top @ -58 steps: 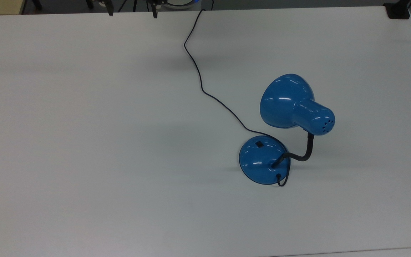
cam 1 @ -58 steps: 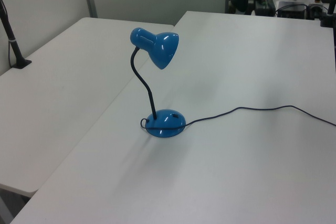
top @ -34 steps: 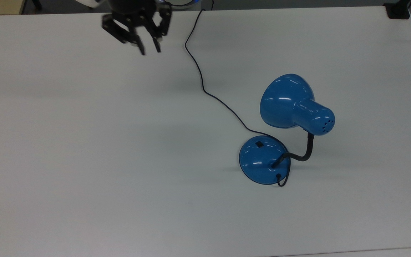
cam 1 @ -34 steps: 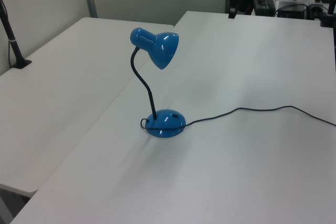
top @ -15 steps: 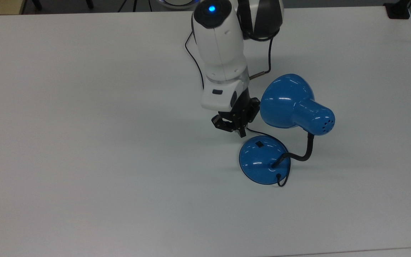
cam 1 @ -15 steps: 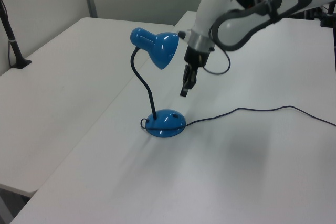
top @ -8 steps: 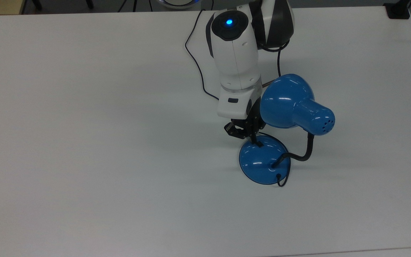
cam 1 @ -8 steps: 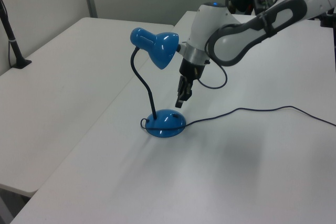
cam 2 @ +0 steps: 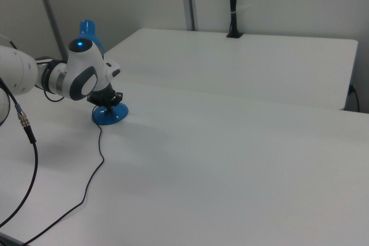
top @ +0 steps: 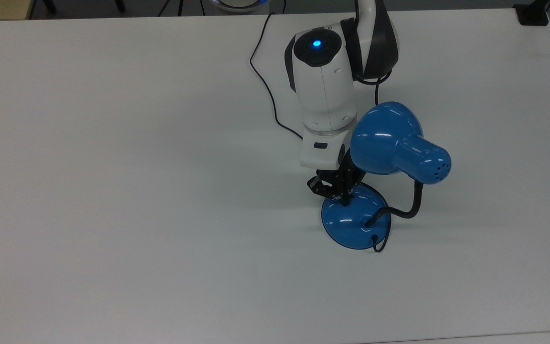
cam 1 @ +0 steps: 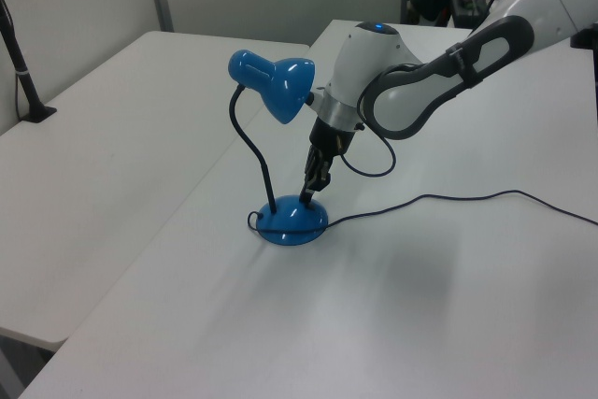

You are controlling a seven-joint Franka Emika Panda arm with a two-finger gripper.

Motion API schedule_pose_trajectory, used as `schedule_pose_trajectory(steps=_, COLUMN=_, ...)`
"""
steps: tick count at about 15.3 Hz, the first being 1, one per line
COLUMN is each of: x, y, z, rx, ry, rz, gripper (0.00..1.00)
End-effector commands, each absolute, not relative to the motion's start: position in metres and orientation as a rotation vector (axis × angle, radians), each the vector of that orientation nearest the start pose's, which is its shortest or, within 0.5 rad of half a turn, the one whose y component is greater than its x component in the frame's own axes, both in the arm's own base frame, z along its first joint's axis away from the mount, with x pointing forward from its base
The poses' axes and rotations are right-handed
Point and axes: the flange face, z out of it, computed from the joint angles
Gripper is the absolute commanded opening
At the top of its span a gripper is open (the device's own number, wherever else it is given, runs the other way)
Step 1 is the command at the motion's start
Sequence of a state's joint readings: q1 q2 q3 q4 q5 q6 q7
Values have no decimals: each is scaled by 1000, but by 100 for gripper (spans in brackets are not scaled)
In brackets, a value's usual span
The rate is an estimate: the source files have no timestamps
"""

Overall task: Turn on the lamp
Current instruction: 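Press down on the switch on the lamp base with the gripper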

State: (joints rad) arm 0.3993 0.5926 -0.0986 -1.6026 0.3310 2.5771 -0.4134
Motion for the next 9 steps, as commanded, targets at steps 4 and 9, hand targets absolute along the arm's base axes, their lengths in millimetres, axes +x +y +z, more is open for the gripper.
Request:
schedule_pose_trajectory(steps=4, x=686, y=221, z=364, rx=-2810, ry=-704, rz=-651, gripper=0)
schedule_pose_trajectory(steps=9, x=681, y=226, z=356, rx=-2812, ry=-762, rz=-603, gripper=0)
